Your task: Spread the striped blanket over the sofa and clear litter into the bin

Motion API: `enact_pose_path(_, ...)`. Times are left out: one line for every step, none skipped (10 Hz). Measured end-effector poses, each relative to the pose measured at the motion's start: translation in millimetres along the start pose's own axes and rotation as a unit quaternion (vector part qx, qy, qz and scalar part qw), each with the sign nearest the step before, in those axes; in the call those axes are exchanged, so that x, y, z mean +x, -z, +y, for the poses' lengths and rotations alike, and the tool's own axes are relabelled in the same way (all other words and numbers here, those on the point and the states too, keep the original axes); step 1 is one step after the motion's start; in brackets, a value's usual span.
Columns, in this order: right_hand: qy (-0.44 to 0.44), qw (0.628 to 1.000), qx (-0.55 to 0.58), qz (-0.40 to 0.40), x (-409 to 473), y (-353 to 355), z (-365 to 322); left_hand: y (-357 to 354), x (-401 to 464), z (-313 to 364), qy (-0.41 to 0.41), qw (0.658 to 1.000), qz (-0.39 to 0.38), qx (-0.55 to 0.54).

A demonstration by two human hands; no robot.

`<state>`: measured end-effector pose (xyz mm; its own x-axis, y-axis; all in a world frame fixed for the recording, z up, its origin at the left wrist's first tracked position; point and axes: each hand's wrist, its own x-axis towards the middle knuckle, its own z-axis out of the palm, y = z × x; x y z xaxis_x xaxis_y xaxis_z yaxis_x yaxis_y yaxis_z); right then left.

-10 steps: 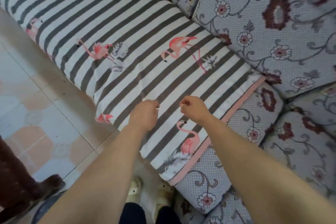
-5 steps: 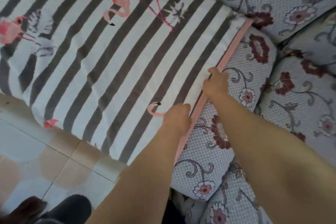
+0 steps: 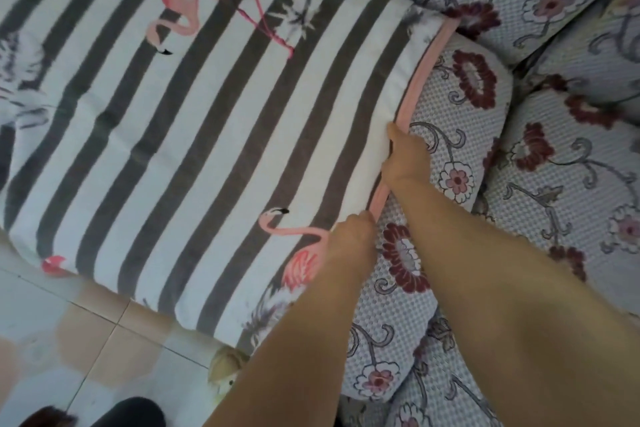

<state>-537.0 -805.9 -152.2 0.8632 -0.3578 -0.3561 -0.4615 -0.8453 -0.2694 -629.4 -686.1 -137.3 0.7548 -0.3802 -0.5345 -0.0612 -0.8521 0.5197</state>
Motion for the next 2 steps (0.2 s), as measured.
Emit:
enact_pose_path(-0.014,1.000,-0.010,-0.025,-5,8,-2,8,0,-4,0.008,1.000,-0.018,-0.013)
enact_pose_path(-0.033,0.999,-0.003,-0.029,-12,18,-8,26,1,-4,0.010,1.000,0.001,-0.014)
